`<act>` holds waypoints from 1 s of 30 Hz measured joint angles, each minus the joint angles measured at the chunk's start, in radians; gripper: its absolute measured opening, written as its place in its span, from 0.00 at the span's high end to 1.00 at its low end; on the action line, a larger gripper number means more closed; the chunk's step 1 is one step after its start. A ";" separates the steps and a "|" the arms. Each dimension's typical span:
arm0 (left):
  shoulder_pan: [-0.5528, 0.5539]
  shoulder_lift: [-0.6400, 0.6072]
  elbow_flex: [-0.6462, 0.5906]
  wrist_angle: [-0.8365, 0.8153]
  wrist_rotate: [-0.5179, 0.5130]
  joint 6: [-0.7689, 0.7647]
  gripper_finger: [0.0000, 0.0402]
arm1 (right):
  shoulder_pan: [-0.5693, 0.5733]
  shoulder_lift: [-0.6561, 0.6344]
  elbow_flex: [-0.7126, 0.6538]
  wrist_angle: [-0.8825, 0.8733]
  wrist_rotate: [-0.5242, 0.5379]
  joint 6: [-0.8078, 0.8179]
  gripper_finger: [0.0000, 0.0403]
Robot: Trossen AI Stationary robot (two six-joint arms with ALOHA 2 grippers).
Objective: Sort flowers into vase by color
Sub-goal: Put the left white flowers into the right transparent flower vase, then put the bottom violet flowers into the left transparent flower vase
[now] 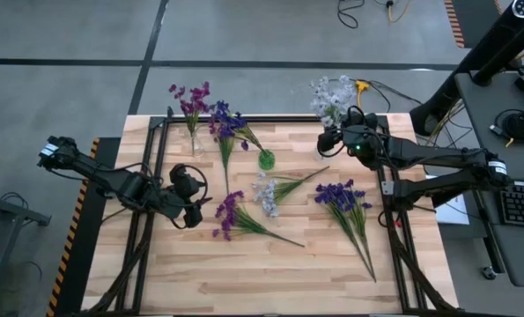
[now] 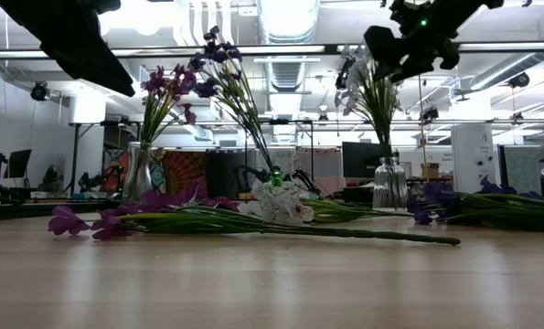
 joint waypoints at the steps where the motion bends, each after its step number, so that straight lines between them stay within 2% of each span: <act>1: 0.000 0.000 0.000 0.000 0.000 -0.002 0.48 | 0.000 -0.008 0.000 -0.019 0.000 0.012 0.50; 6: 0.000 0.000 0.000 0.020 0.000 -0.004 0.48 | 0.006 -0.047 0.001 -0.084 -0.014 0.058 0.45; 10: 0.000 0.004 0.000 0.064 -0.001 0.004 0.48 | 0.021 -0.080 0.001 -0.090 -0.069 0.073 0.44; 13: 0.000 0.021 0.000 0.089 0.004 0.020 0.48 | 0.032 -0.094 0.001 -0.098 -0.109 0.099 0.43; 20: -0.002 0.091 0.004 0.112 0.050 0.029 0.48 | 0.061 -0.102 0.002 -0.205 -0.127 0.197 0.44; 24: -0.004 0.136 0.011 0.151 0.118 0.027 0.48 | 0.072 -0.095 0.002 -0.252 -0.233 0.282 0.44; 30: -0.018 0.224 0.010 0.201 0.183 0.024 0.48 | 0.110 -0.043 0.001 -0.308 -0.483 0.362 0.44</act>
